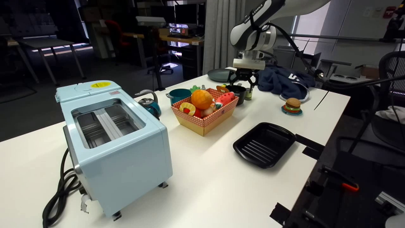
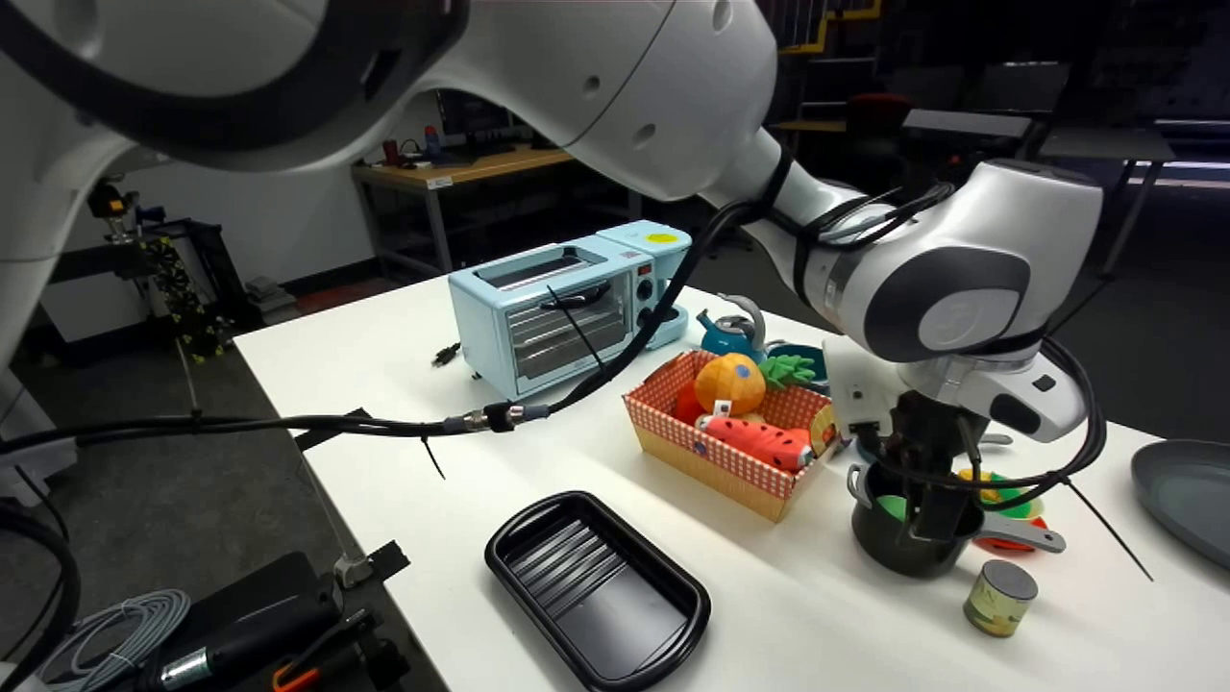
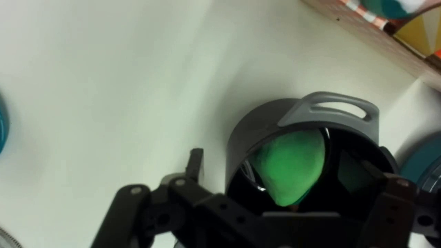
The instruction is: Put the plushy in the pot in the basket
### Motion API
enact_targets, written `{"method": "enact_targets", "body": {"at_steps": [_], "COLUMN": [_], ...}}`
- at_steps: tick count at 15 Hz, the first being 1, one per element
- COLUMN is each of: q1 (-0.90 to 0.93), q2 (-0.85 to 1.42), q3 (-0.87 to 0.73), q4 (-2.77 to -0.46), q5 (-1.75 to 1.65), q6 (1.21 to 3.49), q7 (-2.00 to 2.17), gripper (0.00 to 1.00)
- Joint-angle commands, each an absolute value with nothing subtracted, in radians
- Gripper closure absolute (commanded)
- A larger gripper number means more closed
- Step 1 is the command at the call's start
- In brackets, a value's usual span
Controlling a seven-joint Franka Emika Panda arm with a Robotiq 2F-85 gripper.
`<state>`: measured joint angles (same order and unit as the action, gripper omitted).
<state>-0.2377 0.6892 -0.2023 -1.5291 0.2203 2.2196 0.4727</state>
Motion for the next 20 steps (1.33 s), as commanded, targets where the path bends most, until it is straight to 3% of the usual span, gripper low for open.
{"method": "enact_targets", "body": {"at_steps": [1, 11, 20], "q1": [-0.222, -0.232, -0.221], "q2": [0.667, 0.692, 0.719], "q3": [-0.194, -0.205, -0.245], "q4": [-1.541, -1.467, -1.418], "q5": [0.226, 0.199, 0.135], "q6": [2.230, 2.152, 2.258], "q7": [0.455, 0.426, 0.442], "gripper": [0.00, 0.00, 0.00]}}
